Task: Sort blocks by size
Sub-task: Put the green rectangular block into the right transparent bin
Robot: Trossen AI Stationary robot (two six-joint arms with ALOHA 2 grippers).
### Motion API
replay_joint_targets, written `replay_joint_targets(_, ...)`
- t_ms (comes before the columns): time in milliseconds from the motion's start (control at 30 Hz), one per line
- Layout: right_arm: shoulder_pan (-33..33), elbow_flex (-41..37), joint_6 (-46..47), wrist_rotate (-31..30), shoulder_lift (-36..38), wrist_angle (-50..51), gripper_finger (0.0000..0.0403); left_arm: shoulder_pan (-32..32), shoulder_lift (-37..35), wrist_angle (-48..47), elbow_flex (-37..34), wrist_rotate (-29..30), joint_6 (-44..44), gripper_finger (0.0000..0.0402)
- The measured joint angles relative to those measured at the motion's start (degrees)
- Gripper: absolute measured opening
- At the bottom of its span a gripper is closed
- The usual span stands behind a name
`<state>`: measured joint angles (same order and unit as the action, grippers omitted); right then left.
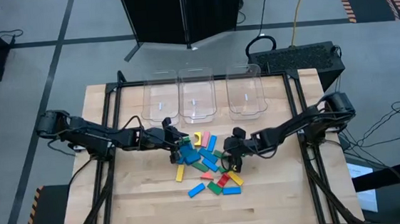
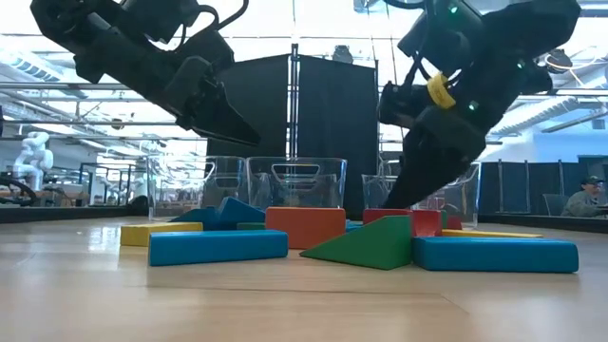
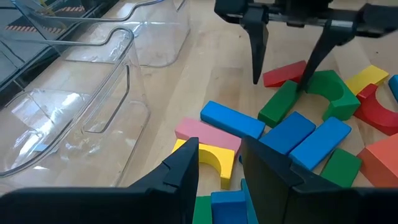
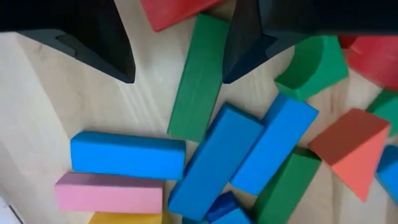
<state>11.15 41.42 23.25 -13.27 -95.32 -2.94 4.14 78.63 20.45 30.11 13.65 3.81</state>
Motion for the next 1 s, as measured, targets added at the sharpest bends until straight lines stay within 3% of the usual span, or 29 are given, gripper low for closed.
replay_joint_targets(633, 2.52, 0.11, 2.64, -2.24, -4.77, -3.17, 0.0225, 0.0, 0.0, 0.0, -0.06, 0.04, 0.26, 0.0123)
replay_joint_targets(1000, 2.52, -0.01, 2.55, -2.33, -4.86, -2.87, 0.0152, 0.0, 0.0, 0.01, -0.06, 0.04, 0.25, 0.0123)
